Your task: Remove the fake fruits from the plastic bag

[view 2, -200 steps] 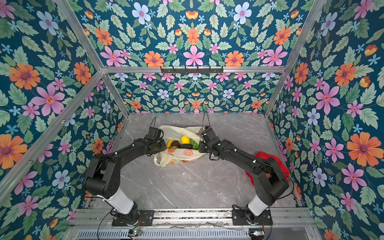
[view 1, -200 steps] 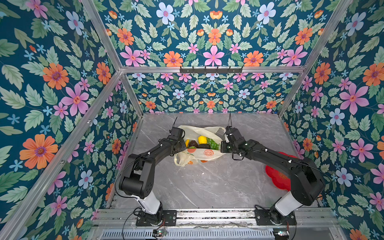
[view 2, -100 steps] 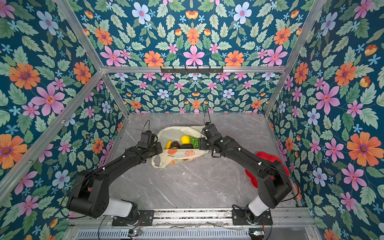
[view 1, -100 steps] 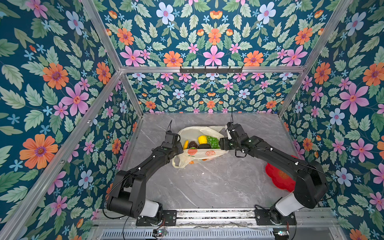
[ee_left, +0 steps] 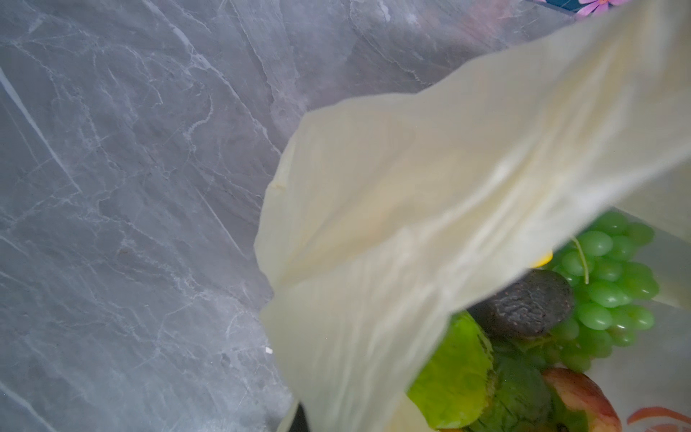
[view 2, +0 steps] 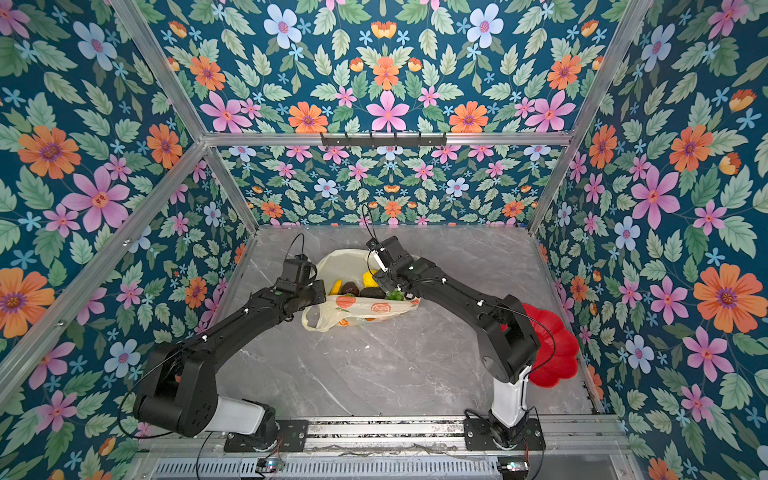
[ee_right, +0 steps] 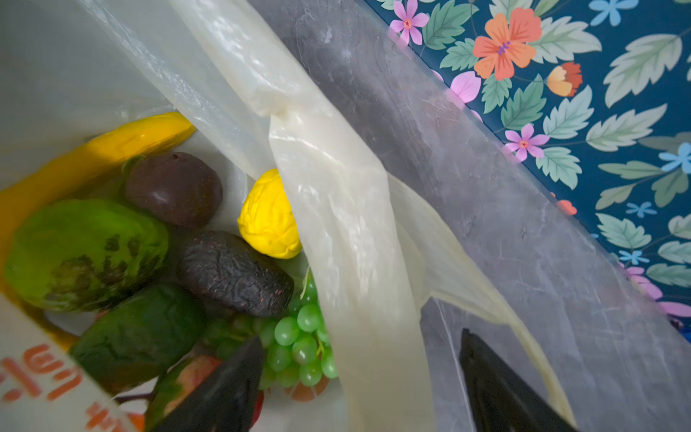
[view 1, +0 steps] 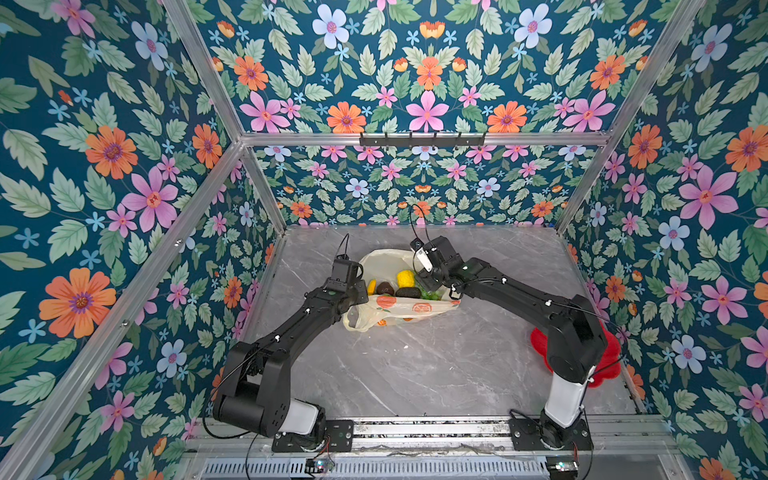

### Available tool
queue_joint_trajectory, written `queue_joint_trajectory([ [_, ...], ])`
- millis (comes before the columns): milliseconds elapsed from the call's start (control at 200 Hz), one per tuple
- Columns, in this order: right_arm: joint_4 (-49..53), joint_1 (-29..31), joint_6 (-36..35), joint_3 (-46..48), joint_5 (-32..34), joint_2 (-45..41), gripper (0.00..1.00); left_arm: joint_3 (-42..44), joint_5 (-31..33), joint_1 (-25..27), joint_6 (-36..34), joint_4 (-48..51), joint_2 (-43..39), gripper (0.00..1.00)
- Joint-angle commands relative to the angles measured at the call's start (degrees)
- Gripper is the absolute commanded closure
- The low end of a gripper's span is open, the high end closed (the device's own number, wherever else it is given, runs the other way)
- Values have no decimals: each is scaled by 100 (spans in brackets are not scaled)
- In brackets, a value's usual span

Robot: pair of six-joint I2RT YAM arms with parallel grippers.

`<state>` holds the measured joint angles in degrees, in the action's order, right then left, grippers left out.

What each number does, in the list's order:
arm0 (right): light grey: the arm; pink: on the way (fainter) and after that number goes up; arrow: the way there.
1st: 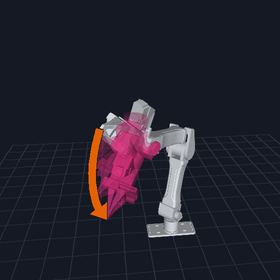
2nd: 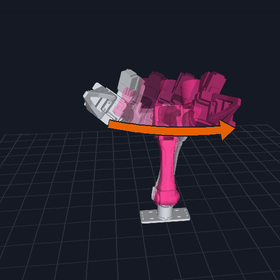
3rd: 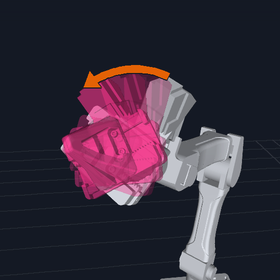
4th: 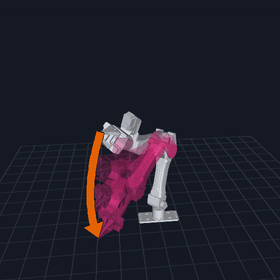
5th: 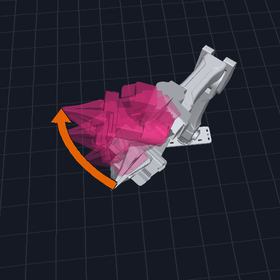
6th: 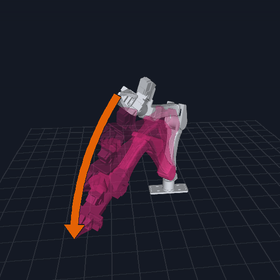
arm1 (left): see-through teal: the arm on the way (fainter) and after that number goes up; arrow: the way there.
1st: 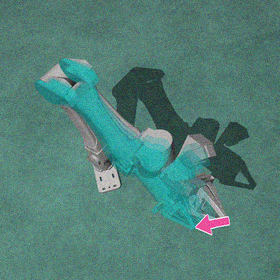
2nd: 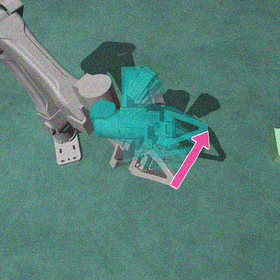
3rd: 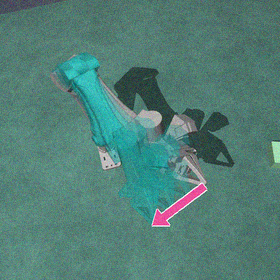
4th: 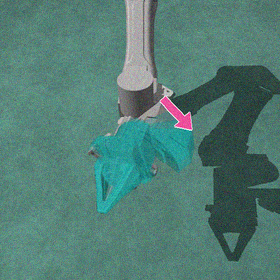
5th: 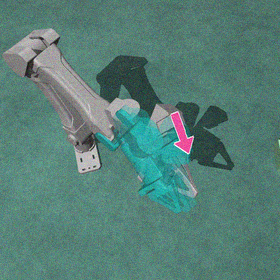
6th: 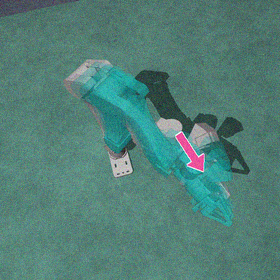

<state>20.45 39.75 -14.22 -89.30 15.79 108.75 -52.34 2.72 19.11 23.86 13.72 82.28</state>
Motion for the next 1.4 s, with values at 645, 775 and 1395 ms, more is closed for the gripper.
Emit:
queue_joint_trajectory([
  [645,1684,-1720,1729,-1887,-2708,1545,100,612,-474,-869,159,-741,88,95],
  [775,1586,-1691,2107,-2212,-2843,1735,100,274,-471,-723,102,-760,315,95],
  [1395,1916,-1265,2756,-2591,-1424,1483,28,487,570,119,-15,-906,-49,96],
])
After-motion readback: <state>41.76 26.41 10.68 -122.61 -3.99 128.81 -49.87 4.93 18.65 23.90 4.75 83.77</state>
